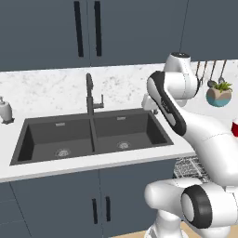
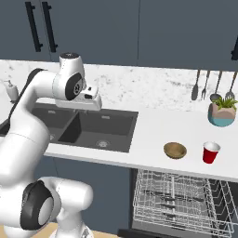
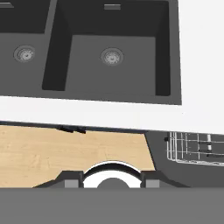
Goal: Pick up the cup and bowl from the counter, place them in the dishwasher, and close the dishwasher door.
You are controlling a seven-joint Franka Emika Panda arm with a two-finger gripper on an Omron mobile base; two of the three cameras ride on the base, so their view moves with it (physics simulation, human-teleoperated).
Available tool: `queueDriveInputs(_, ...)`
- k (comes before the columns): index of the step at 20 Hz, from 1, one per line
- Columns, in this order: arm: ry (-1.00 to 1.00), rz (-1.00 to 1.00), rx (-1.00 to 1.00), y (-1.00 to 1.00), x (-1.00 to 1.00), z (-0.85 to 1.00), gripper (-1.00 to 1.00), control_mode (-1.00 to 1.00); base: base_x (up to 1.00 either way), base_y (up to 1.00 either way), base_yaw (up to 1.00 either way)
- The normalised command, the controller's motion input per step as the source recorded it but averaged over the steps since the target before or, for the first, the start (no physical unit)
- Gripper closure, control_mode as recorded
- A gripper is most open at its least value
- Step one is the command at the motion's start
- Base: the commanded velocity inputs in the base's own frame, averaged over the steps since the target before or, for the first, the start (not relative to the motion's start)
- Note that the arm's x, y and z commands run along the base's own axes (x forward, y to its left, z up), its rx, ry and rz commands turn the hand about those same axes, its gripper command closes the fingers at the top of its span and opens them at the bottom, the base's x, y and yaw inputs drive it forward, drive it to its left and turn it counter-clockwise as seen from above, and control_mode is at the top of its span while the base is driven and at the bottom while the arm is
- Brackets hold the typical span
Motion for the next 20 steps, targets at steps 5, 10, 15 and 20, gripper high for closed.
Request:
queueDriveInputs(5,0.0,0.0,0.0,0.0,0.0,0.0,-1.0,1.0,-0.01,0.0,0.0)
queueDriveInputs(10,0.0,0.0,0.0,0.0,0.0,0.0,-1.0,1.0,0.0,0.02,-0.29)
queueDriveInputs(15,0.0,0.0,0.0,0.0,0.0,0.0,-1.0,1.0,0.0,0.23,-0.64)
queueDriveInputs(20,0.0,0.0,0.0,0.0,0.0,0.0,-1.0,1.0,0.0,0.42,-0.72)
